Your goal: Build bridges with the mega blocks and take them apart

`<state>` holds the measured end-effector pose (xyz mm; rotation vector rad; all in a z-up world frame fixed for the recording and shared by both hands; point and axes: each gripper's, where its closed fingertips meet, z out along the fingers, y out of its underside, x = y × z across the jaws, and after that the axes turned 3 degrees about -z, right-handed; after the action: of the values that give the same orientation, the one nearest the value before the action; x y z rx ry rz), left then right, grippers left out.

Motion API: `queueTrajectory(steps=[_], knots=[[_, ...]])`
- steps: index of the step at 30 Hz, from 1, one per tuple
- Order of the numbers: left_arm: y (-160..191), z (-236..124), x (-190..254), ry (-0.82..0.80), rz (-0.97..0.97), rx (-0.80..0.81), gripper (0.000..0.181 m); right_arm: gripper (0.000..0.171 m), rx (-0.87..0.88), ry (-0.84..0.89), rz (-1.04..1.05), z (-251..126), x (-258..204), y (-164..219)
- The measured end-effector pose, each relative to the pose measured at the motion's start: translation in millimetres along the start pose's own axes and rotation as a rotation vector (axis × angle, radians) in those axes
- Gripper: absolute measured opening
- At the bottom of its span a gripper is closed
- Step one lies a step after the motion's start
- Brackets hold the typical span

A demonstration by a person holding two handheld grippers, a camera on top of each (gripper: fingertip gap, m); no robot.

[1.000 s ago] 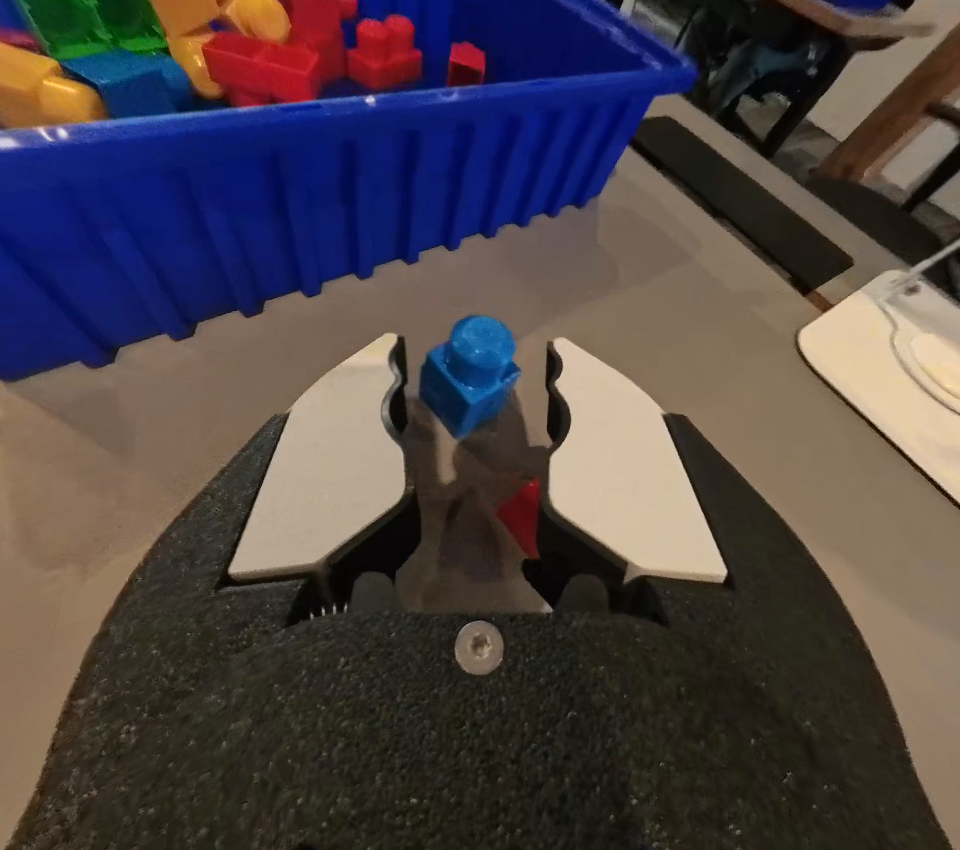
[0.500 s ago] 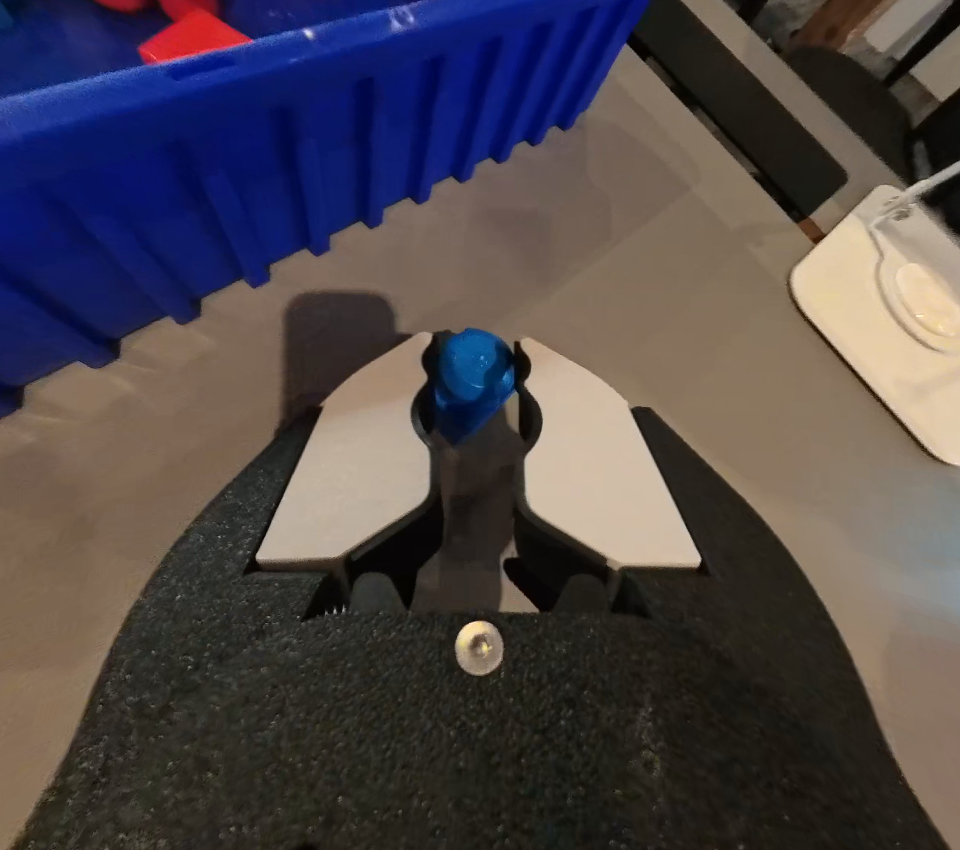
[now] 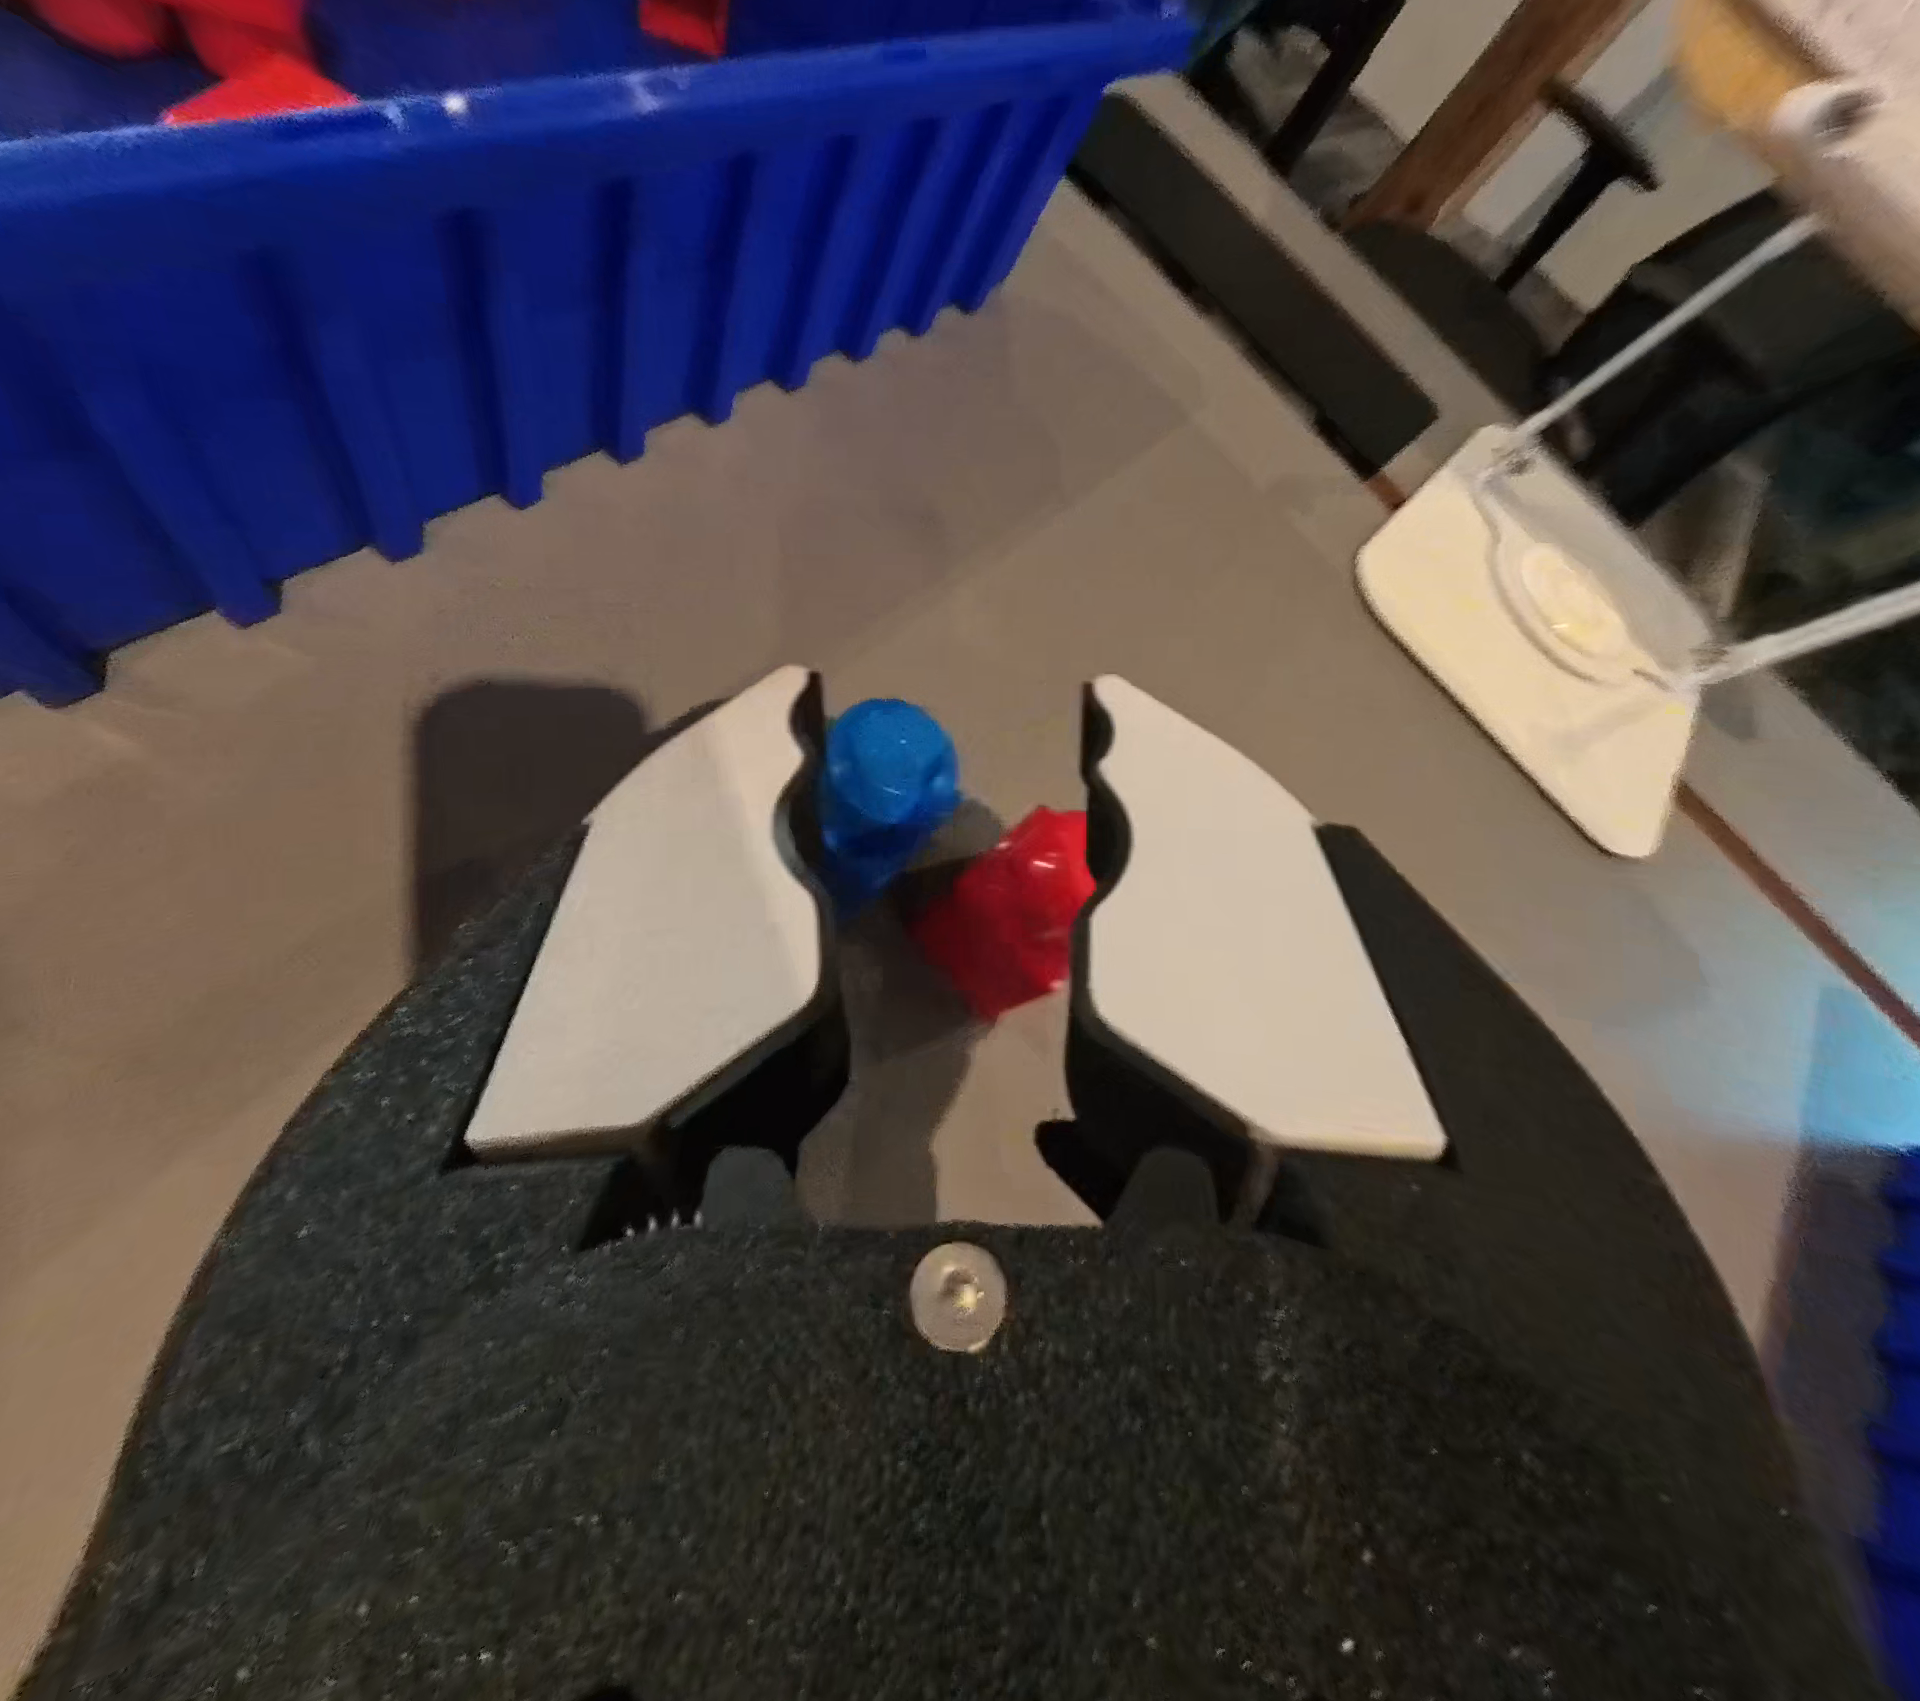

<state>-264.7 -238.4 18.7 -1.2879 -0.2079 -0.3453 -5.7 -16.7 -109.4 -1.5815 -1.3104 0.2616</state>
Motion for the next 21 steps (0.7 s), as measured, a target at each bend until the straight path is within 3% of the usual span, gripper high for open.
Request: queueTrajectory(steps=[4, 7, 12, 18, 21], knots=[[0, 0, 0, 0.002, -0.002, 0.000, 0.038, 0.056, 0.046, -0.012, -0.041, -16, 22, 12], [0, 0, 0, 0.005, -0.007, 0.001, 0.038, 0.063, 0.079, -0.243, 0.020, -17, 14, 35], [-1, -1, -1, 0.011, -0.021, 0.005, 0.038, 0.079, 0.016, -0.475, 0.150, -5, 15, 67], [-1, 0, -1, 0.008, -0.017, 0.004, 0.038, 0.069, 0.032, -0.582, 0.115, 8, 13, 68], [0, 0, 0, 0.005, -0.010, 0.002, 0.038, 0.044, 0.047, -0.619, 0.081, 13, 12, 64]])
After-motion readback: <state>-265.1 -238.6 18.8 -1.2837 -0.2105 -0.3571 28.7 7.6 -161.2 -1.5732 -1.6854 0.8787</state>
